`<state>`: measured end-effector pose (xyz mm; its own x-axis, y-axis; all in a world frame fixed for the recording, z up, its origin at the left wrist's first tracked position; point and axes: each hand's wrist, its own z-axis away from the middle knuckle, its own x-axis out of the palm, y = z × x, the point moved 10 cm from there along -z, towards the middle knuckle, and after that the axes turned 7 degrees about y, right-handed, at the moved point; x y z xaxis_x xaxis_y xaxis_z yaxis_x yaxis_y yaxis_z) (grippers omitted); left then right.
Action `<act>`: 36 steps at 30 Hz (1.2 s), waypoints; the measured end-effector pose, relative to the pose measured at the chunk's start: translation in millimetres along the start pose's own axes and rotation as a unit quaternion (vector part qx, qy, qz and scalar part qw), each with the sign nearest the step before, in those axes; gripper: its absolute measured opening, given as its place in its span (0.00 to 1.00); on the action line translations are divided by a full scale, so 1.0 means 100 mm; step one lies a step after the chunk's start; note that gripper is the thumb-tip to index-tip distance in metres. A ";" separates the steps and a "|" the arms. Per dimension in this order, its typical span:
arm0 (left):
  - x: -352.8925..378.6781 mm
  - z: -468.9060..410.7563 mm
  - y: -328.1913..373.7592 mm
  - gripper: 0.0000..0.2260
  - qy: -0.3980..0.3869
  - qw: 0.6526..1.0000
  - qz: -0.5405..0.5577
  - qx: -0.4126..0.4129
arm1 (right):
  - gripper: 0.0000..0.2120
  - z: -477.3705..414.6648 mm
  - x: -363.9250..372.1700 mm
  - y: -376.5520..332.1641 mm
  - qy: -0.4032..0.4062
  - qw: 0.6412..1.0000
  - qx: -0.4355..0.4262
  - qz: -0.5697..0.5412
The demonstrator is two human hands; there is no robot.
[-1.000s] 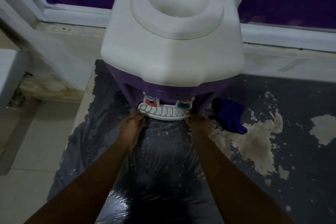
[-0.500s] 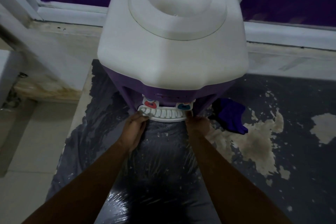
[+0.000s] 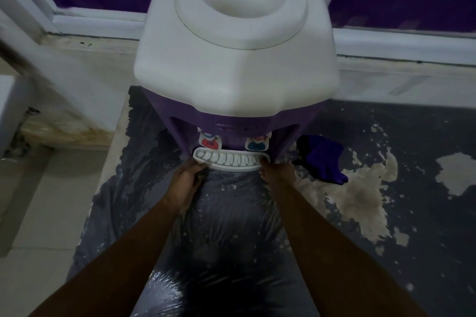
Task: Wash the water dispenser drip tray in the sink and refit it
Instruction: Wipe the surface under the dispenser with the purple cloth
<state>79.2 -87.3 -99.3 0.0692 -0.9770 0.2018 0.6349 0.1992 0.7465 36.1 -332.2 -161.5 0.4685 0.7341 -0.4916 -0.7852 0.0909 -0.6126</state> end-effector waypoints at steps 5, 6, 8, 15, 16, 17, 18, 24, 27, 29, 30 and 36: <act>-0.05 0.08 -0.07 0.11 0.041 0.999 -0.013 -0.001 | 0.19 0.08 -0.06 0.00 -0.002 0.996 -0.074 0.043; -0.05 0.09 -0.09 0.12 0.050 0.999 -0.022 -0.003 | 0.16 0.10 -0.09 0.00 -0.002 0.996 -0.084 0.028; -0.02 0.10 -0.14 0.15 0.060 0.997 -0.035 -0.013 | 0.12 0.13 -0.18 -0.04 0.007 0.993 -0.114 0.027; 0.36 0.14 -0.36 0.14 0.000 0.986 -0.165 -0.011 | 0.07 0.05 -0.69 -0.27 0.067 0.973 -0.210 0.064; 0.42 0.14 -0.39 0.14 -0.010 0.982 -0.187 -0.005 | 0.06 0.02 -0.75 -0.30 0.075 0.970 -0.221 0.063; 0.48 0.12 -0.41 0.13 -0.020 0.978 -0.206 0.002 | 0.06 -0.01 -0.82 -0.34 0.089 0.962 -0.244 0.079; 0.53 0.11 -0.43 0.12 -0.027 0.975 -0.222 0.010 | 0.07 -0.05 -0.87 -0.39 0.103 0.951 -0.271 0.110; 0.75 0.05 -0.39 0.10 -0.043 0.962 -0.259 0.074 | 0.25 -0.37 -0.99 -0.52 0.127 0.874 -0.349 0.314; 0.82 0.06 -0.35 0.10 -0.054 0.945 -0.299 0.121 | 0.33 -0.69 -0.88 -0.35 0.057 0.846 -0.320 0.422; 0.85 0.07 -0.35 0.11 -0.069 0.932 -0.325 0.145 | 0.35 -0.86 -0.85 -0.18 0.009 0.841 -0.301 0.450; 0.87 0.08 -0.36 0.12 -0.079 0.926 -0.338 0.152 | 0.36 -0.91 -0.84 -0.12 -0.006 0.840 -0.296 0.454; 0.83 0.12 -0.36 0.13 -0.086 0.911 -0.362 0.177 | 0.33 -0.73 -0.81 0.01 0.020 0.849 -0.311 0.426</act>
<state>52.6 -174.9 -101.7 -0.4103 -0.8413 -0.3520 0.1758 -0.4517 0.8747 27.2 -441.2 -167.4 -0.1394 0.3303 -0.9335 -0.4870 -0.8437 -0.2258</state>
